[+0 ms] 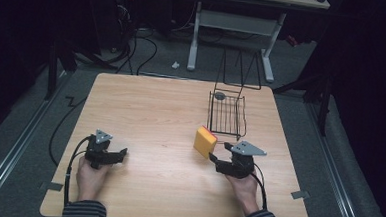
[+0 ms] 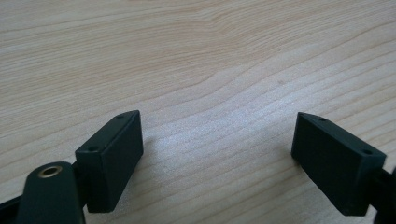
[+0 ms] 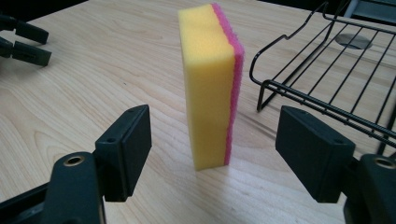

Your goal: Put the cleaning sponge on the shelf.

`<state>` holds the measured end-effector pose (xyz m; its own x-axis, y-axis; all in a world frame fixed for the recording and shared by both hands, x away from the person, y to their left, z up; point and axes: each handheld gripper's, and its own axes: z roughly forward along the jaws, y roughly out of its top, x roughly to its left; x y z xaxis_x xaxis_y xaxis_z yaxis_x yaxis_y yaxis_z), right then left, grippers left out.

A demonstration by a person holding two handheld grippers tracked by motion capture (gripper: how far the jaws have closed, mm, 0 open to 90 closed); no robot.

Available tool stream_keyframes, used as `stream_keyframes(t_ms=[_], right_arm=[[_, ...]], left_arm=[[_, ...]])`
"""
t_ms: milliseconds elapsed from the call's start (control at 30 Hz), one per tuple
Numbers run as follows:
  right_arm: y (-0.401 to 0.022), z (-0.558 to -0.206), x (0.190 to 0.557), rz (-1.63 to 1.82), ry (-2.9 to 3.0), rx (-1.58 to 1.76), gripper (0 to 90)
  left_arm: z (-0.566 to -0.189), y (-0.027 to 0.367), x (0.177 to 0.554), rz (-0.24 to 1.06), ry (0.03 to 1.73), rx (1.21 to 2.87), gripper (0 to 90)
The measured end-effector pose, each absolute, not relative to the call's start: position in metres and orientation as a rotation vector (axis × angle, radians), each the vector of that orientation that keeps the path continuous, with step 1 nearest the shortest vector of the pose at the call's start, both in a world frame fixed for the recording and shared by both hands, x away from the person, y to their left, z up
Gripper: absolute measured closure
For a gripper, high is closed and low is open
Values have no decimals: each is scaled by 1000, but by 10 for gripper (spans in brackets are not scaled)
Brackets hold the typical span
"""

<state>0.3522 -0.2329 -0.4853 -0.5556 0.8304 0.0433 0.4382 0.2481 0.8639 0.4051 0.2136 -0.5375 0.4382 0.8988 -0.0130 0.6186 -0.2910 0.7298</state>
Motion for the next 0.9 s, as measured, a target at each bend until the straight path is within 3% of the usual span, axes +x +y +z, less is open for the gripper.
stream_keyframes(t_ms=[900], right_arm=[[-208,-497,384,1218,2123,1198,306]], left_arm=[[-538,214,405,535,1271,2020,172]])
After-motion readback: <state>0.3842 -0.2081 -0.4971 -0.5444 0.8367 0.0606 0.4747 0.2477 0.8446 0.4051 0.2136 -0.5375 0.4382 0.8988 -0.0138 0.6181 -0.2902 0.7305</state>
